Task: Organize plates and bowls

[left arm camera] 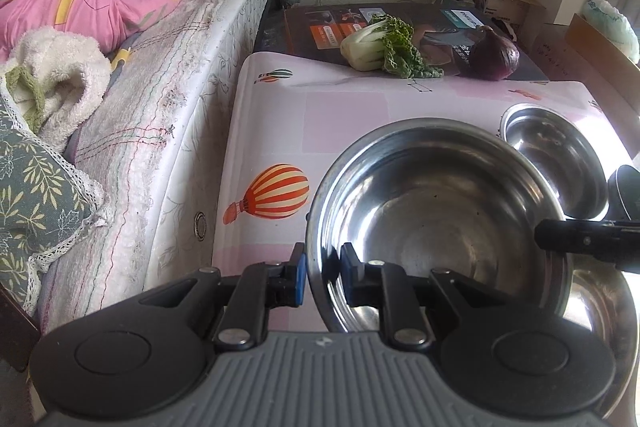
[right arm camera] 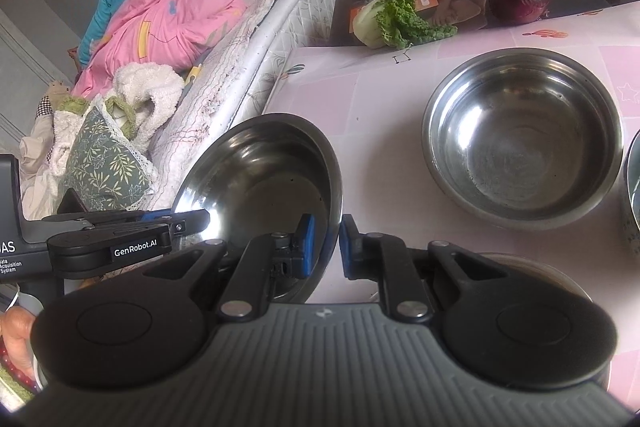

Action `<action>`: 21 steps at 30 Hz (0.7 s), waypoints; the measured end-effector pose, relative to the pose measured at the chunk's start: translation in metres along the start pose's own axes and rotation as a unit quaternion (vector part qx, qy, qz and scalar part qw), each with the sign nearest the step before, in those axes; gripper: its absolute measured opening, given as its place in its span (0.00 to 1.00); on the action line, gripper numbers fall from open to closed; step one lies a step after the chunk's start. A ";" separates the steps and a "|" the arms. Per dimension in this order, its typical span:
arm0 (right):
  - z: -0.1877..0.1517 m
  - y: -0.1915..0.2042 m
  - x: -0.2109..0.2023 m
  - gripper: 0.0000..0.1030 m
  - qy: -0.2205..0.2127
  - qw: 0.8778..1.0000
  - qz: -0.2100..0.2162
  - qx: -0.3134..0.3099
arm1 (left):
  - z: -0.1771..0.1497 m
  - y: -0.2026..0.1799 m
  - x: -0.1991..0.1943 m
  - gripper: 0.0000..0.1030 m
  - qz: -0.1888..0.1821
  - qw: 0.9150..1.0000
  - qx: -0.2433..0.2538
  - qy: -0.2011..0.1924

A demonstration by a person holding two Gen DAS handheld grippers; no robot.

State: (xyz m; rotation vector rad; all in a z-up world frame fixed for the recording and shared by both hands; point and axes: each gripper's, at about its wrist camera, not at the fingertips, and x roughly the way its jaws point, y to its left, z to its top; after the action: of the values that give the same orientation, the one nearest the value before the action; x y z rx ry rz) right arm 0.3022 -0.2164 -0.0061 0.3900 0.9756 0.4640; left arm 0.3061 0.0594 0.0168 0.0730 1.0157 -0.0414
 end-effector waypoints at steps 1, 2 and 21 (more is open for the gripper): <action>0.000 -0.001 -0.004 0.12 -0.003 1.000 0.000 0.002 | 0.001 -0.002 -0.002 0.18 -0.001 1.000 0.001 0.000; -0.001 -0.003 -0.008 0.12 -0.005 1.000 0.000 0.003 | 0.001 -0.006 -0.004 0.18 -0.002 1.000 0.003 -0.001; 0.019 -0.083 -0.067 0.12 -0.043 0.997 -0.040 0.056 | 0.049 -0.103 0.009 0.18 -0.039 0.997 0.068 0.011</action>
State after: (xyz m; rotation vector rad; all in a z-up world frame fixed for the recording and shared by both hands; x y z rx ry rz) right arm 0.3035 -0.3237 0.0073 0.4667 0.9325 0.3187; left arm 0.3454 -0.0469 0.0306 0.1573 1.0364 -0.1814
